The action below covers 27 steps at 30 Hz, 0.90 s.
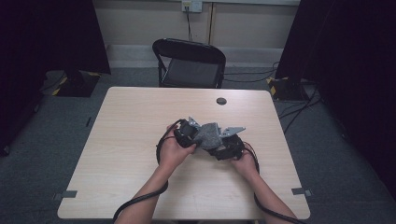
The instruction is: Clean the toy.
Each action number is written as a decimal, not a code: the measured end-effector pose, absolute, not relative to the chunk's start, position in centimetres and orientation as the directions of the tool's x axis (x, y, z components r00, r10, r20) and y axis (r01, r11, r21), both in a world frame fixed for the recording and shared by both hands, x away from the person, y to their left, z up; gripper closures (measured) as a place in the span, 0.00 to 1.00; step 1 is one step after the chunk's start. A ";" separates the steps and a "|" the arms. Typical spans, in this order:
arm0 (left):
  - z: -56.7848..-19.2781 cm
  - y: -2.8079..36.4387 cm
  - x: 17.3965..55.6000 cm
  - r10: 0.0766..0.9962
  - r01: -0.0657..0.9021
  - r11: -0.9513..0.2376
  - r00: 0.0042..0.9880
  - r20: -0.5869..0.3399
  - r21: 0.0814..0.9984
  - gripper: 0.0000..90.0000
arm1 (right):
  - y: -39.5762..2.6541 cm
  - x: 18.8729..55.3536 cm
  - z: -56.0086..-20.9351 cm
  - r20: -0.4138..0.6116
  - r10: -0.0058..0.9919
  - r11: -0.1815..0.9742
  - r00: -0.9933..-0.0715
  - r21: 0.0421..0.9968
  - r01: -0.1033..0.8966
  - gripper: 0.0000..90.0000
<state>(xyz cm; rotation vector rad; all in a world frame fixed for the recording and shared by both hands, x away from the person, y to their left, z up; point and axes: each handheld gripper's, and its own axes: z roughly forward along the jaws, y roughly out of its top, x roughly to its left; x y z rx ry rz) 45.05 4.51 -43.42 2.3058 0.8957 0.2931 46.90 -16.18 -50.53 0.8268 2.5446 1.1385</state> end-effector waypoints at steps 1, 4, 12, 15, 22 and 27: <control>-43.6 4.2 45.1 0.666 0.526 -0.571 0.746 -0.019 0.631 0.83 | -16.2 46.9 -50.5 0.017 0.581 0.538 -0.813 0.742 0.400 0.28; -44.0 3.4 45.1 0.664 0.526 -0.591 0.748 -0.001 0.612 0.82 | -16.2 46.9 -50.5 0.017 0.582 0.538 -0.813 0.742 0.400 0.28; -44.7 2.6 45.0 0.650 0.503 -0.630 0.759 0.046 0.592 0.82 | -16.2 46.9 -50.5 0.016 0.582 0.538 -0.813 0.742 0.400 0.28; -44.8 2.7 44.9 0.649 0.504 -0.629 0.759 0.044 0.592 0.82 | -16.2 46.9 -50.5 0.016 0.582 0.538 -0.813 0.742 0.400 0.28; -44.7 2.8 45.1 0.652 0.506 -0.625 0.757 0.040 0.595 0.82 | -16.2 46.9 -50.5 0.016 0.582 0.538 -0.813 0.742 0.400 0.28; -44.6 3.3 45.4 0.671 0.519 -0.607 0.740 0.038 0.602 0.82 | -16.2 46.9 -50.5 0.017 0.582 0.538 -0.813 0.741 0.401 0.28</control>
